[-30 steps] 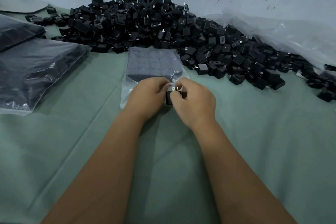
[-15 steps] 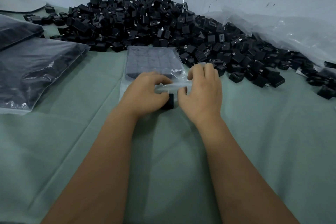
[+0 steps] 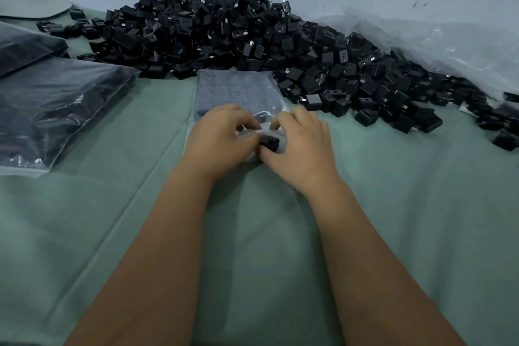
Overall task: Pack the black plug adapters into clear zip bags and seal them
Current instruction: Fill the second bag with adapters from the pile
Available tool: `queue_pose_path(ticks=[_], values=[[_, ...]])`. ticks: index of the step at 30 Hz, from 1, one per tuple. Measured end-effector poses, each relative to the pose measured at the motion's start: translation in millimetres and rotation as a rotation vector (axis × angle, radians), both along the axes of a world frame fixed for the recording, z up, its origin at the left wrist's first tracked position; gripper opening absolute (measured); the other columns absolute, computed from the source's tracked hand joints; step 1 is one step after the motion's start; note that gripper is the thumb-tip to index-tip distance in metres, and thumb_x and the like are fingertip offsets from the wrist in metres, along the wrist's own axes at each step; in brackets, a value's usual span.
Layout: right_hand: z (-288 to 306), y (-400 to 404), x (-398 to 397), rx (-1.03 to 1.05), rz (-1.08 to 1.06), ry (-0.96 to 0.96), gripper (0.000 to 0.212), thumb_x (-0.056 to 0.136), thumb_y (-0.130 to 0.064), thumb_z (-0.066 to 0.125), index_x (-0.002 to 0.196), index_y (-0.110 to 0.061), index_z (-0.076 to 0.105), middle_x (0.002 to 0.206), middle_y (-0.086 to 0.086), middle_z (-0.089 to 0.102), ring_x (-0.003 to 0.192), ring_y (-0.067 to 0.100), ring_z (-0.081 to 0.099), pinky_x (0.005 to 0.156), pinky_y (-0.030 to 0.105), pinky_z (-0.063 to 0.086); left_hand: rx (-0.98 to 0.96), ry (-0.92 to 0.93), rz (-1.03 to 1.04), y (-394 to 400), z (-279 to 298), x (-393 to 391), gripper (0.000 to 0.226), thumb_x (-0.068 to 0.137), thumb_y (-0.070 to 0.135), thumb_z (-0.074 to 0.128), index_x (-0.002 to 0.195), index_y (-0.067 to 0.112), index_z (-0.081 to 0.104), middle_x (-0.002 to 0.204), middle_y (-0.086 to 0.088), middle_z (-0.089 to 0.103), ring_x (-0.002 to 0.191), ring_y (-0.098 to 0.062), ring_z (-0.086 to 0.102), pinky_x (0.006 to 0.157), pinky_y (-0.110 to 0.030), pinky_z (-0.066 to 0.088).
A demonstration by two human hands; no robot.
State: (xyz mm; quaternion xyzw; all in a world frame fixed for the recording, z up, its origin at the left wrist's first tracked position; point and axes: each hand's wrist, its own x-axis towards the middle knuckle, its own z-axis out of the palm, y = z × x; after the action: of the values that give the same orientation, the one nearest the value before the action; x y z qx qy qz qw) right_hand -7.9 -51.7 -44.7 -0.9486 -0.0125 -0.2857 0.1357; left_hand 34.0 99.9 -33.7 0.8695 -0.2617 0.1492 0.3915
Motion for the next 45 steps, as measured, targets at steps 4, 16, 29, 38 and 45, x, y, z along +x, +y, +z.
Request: queue_pose_path(ticks=[4, 16, 29, 38, 45], values=[[-2.7, -8.6, 2.6, 0.046, -0.160, -0.030, 0.038, 0.074, -0.046, 0.072, 0.095, -0.022, 0.052, 0.094, -0.008, 0.038, 0.090, 0.016, 0.038, 0.076, 0.027, 0.026, -0.012, 0.017, -0.010, 0.5, 2.4, -3.0, 0.012, 0.080, 0.021, 0.070, 0.075, 0.031, 0.066, 0.081, 0.012, 0.063, 0.083, -0.010, 0.058, 0.076, -0.037, 0.050], [-3.5, -15.1, 24.5, 0.200, -0.315, 0.167, 0.027, 0.082, -0.035, 0.063, 0.097, -0.018, 0.049, 0.092, 0.000, 0.058, 0.082, 0.025, 0.055, 0.063, 0.032, 0.037, 0.261, -0.140, 0.091, -17.1, -10.2, -0.1, 0.008, 0.090, 0.025, 0.060, 0.093, 0.018, 0.063, 0.106, 0.000, 0.059, 0.101, -0.023, 0.050, 0.078, -0.029, 0.033], [-3.4, -14.4, 38.6, 0.181, -0.365, 0.224, 0.002, 0.082, -0.015, 0.049, 0.081, -0.016, 0.051, 0.070, 0.000, 0.051, 0.064, 0.025, 0.047, 0.047, 0.026, 0.022, 0.249, -0.150, 0.093, -25.3, -11.3, -2.4, 0.009, 0.085, 0.022, 0.056, 0.083, 0.013, 0.055, 0.086, -0.001, 0.053, 0.083, -0.021, 0.045, 0.064, -0.030, 0.027], [-3.6, -13.3, 38.8, 0.243, -0.312, 0.155, 0.037, 0.073, -0.039, 0.061, 0.105, -0.031, 0.047, 0.060, -0.011, 0.043, 0.052, 0.006, 0.038, 0.045, 0.023, 0.022, 0.243, -0.111, 0.100, -27.0, -13.6, -0.1, 0.012, 0.088, 0.022, 0.053, 0.080, 0.018, 0.045, 0.086, 0.004, 0.046, 0.088, -0.022, 0.046, 0.069, -0.031, 0.031], [-1.8, -14.1, 39.5, 0.245, -0.238, 0.213, 0.046, 0.072, -0.049, 0.067, 0.113, -0.037, 0.050, 0.075, -0.007, 0.056, 0.065, 0.017, 0.049, 0.049, 0.024, 0.028, 0.349, 0.019, 0.014, -27.7, -19.1, 7.0, 0.011, 0.092, 0.024, 0.044, 0.083, 0.023, 0.039, 0.162, 0.002, 0.019, 0.151, -0.018, 0.004, 0.121, -0.046, 0.007]])
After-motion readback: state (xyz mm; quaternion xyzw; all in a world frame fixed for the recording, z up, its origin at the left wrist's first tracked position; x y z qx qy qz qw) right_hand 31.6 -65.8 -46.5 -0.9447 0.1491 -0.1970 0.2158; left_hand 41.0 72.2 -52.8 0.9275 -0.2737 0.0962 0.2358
